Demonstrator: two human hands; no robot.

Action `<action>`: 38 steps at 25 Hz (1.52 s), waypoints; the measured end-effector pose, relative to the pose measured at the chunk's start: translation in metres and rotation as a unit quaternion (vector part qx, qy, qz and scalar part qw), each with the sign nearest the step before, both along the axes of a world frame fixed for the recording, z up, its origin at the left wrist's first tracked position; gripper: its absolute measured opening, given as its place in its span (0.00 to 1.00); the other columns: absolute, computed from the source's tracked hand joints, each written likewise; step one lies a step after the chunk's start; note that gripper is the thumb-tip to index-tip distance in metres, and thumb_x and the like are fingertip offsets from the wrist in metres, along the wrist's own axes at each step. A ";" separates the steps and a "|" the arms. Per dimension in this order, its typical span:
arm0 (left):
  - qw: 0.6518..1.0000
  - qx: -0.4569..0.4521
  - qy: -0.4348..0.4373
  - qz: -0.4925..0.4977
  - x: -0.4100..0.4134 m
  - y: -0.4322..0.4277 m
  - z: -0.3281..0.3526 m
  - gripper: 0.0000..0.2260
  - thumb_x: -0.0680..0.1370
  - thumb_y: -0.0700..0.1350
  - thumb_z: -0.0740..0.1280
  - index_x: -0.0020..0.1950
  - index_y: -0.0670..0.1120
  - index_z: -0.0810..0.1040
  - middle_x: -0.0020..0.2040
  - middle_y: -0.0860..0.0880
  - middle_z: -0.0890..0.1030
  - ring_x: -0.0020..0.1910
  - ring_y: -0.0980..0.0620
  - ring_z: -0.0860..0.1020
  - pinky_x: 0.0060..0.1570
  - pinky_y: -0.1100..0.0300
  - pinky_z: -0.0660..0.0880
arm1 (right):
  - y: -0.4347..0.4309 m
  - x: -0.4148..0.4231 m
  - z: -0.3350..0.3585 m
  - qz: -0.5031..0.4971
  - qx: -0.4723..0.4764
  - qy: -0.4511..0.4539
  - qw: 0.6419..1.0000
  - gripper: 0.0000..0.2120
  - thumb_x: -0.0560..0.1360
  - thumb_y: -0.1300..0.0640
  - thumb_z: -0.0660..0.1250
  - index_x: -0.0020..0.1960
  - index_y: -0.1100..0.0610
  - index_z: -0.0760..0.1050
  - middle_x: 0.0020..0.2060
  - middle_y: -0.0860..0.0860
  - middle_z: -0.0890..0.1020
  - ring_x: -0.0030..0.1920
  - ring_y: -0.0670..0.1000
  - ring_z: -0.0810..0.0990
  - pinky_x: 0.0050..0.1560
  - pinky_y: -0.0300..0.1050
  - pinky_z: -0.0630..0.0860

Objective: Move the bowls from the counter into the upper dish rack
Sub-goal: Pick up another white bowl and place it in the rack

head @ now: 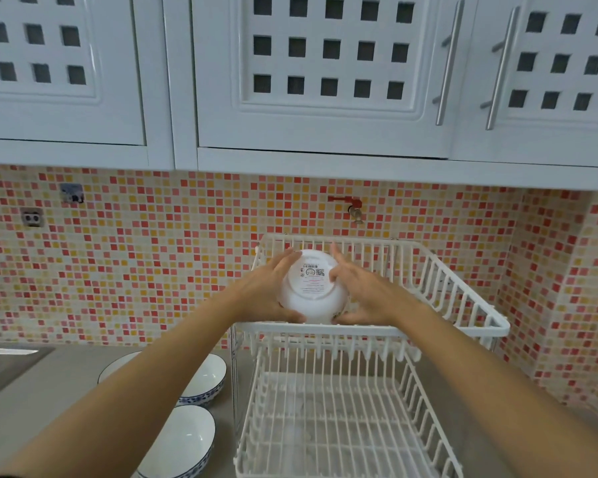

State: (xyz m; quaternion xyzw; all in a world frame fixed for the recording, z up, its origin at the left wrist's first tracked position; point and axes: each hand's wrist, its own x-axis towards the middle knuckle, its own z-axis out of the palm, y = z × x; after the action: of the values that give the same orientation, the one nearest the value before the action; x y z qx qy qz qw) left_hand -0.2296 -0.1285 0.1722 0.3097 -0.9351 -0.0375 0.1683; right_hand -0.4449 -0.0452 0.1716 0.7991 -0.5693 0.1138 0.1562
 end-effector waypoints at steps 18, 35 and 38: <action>0.999 0.015 -0.032 0.021 -0.003 -0.001 -0.003 0.53 0.67 0.67 0.67 0.77 0.49 0.38 0.78 0.51 0.39 0.78 0.47 0.49 0.74 0.47 0.53 | -0.001 -0.002 -0.005 -0.026 0.014 0.018 0.999 0.49 0.70 0.38 0.67 0.77 0.55 0.42 0.77 0.49 0.43 0.76 0.46 0.46 0.71 0.41 0.55; 0.971 -0.028 0.190 0.141 0.113 -0.026 0.047 0.26 0.82 0.54 0.43 0.78 0.43 0.46 0.79 0.46 0.48 0.78 0.50 0.49 0.73 0.58 0.47 | -0.024 0.181 0.032 0.049 -0.139 -0.254 0.956 0.29 0.81 0.46 0.50 0.77 0.57 0.45 0.77 0.49 0.46 0.76 0.44 0.44 0.74 0.41 0.44; 0.966 -0.013 0.190 0.173 0.153 -0.038 0.037 0.26 0.82 0.55 0.42 0.78 0.44 0.47 0.79 0.46 0.49 0.77 0.50 0.50 0.74 0.57 0.47 | -0.048 0.229 0.018 0.047 -0.116 -0.301 0.945 0.30 0.81 0.46 0.49 0.77 0.57 0.44 0.77 0.51 0.45 0.76 0.46 0.43 0.72 0.39 0.43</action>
State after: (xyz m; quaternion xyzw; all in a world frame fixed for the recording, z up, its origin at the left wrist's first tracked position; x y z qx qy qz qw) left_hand -0.0769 -0.1662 0.2092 0.4514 -0.8188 -0.0541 0.3505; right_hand -0.2154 -0.0934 0.1900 0.7298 -0.5343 0.4217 0.0631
